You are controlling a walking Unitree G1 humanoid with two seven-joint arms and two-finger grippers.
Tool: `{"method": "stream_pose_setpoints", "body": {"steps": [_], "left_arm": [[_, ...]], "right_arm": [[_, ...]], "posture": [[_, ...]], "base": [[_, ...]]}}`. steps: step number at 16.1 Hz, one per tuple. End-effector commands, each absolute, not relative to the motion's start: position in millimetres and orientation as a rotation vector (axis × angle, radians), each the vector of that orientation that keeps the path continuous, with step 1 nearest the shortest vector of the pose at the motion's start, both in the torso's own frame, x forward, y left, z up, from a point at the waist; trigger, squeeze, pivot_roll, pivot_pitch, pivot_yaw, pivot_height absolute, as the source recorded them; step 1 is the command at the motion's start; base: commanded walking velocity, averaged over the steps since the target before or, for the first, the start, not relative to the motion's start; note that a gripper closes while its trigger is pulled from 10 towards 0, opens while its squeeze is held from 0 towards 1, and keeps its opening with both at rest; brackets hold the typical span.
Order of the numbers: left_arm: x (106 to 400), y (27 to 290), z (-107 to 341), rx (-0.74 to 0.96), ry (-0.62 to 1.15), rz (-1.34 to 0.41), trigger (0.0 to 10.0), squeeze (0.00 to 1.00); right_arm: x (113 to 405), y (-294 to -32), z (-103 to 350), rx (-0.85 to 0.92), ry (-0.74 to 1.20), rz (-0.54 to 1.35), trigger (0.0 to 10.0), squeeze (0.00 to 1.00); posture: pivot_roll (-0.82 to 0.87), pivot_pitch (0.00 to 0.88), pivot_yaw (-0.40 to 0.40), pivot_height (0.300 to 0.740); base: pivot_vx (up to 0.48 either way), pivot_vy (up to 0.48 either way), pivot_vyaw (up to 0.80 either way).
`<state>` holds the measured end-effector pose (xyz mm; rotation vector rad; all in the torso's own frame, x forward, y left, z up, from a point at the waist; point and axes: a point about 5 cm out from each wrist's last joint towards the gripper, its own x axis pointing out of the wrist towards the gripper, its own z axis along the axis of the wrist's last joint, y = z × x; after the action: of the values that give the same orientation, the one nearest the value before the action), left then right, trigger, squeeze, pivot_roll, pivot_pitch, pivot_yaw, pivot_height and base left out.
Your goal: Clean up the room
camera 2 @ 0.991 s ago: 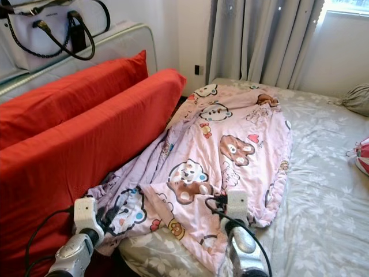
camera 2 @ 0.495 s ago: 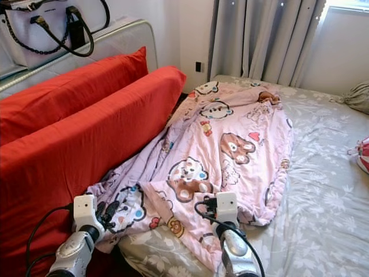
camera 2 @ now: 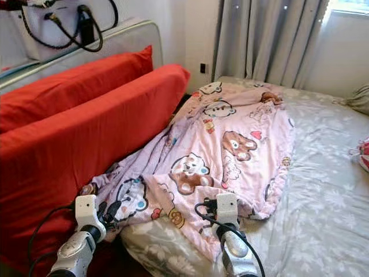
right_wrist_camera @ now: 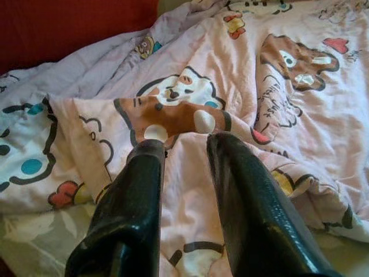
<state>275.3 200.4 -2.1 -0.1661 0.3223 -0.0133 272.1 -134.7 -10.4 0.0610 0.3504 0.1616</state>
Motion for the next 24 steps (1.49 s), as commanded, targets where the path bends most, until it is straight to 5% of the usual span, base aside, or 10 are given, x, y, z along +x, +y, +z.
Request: {"method": "stream_pose_setpoints", "body": {"steps": [1, 24], "left_arm": [[274.7, 200.7, -2.0, -0.172, 0.317, -0.015, 10.0, 0.00], [275.6, 202.8, 0.8, -0.172, 0.311, -0.048, 10.0, 0.00]], "right_arm": [[271.9, -132.8, -11.8, 0.063, 0.369, 0.163, 10.0, 0.00], [267.6, -131.8, -22.6, 0.062, 0.478, 0.166, 10.0, 0.00]], "posture": [[0.02, 0.023, 0.003, 0.686], [0.05, 0.070, 0.016, 0.646]], "base": [[0.000, 0.000, 0.00], [0.000, 0.000, 0.00]]}}
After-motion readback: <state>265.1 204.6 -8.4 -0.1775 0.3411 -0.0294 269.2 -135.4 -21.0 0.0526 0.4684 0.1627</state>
